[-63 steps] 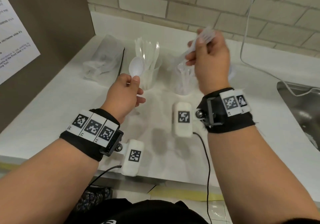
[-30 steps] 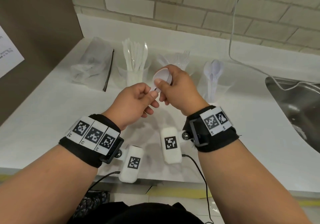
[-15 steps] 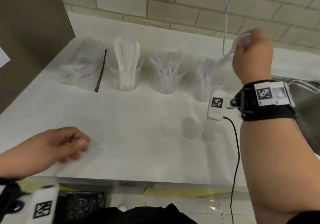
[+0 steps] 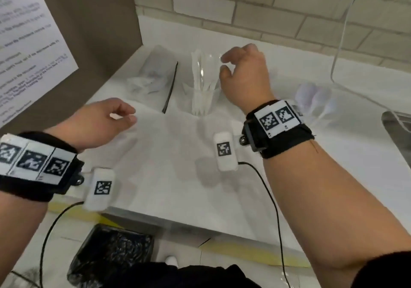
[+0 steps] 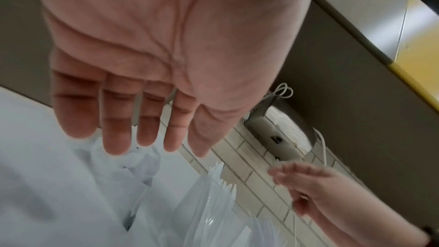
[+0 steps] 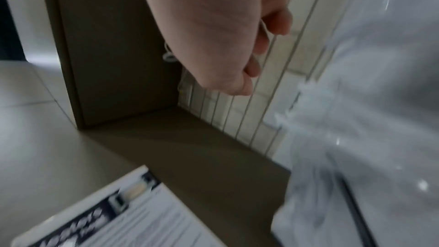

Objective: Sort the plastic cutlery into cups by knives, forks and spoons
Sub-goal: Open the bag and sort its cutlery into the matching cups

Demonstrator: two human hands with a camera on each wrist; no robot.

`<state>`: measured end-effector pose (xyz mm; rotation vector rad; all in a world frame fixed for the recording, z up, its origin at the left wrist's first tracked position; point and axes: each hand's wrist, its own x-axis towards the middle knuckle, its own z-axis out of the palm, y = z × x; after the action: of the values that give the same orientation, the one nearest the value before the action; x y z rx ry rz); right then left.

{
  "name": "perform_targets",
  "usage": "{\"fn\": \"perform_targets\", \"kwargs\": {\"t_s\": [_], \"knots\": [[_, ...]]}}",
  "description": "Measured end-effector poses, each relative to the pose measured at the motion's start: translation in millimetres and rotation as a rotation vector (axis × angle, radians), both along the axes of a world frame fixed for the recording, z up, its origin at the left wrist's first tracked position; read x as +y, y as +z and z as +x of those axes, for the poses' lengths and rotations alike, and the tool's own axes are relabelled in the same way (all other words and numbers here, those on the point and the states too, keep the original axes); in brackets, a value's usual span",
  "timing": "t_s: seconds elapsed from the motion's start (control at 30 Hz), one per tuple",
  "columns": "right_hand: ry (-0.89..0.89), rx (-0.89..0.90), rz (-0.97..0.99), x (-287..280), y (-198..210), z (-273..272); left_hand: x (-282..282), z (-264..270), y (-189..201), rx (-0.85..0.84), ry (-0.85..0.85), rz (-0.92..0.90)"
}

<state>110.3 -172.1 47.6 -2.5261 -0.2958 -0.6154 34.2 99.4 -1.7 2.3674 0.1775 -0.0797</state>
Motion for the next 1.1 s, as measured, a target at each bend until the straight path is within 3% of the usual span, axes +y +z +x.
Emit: {"fn": "perform_targets", "kwargs": {"t_s": [0.17, 0.33, 0.43, 0.53, 0.67, 0.83, 0.9, 0.97, 1.03, 1.1], "knots": [[0.329, 0.379, -0.37, 97, -38, 11, -9, 67, -10, 0.059, -0.046, 0.413], [0.257, 0.687, -0.639, 137, -82, 24, -13, 98, -23, 0.136, -0.032, 0.473], [0.284, 0.714, -0.737, 142, -86, 24, -17, 105, -24, 0.172, -0.093, 0.493], [0.291, 0.682, -0.725, 137, -90, 24, -21, 103, -20, 0.168, -0.065, 0.456], [0.294, 0.787, -0.655, 117, -99, 19, -25, 88, -8, 0.214, 0.066, 0.496], [0.421, 0.803, -0.621, 53, -86, -14, -20, 52, 2, 0.524, -0.26, 0.74], [0.418, 0.827, -0.599, 27, -76, -28, -20, 39, 4, 0.606, -0.323, 0.716], [0.306, 0.903, -0.572, 4, -63, -37, -26, 31, 13, 0.65, -0.401, 0.589], [0.202, 0.938, -0.608, -9, -54, -43, -36, 32, 22, 0.596, -0.426, 0.495], [0.161, 0.861, -0.61, -14, -50, -44, -50, 36, 28, 0.382, -0.4, 0.48]]}}
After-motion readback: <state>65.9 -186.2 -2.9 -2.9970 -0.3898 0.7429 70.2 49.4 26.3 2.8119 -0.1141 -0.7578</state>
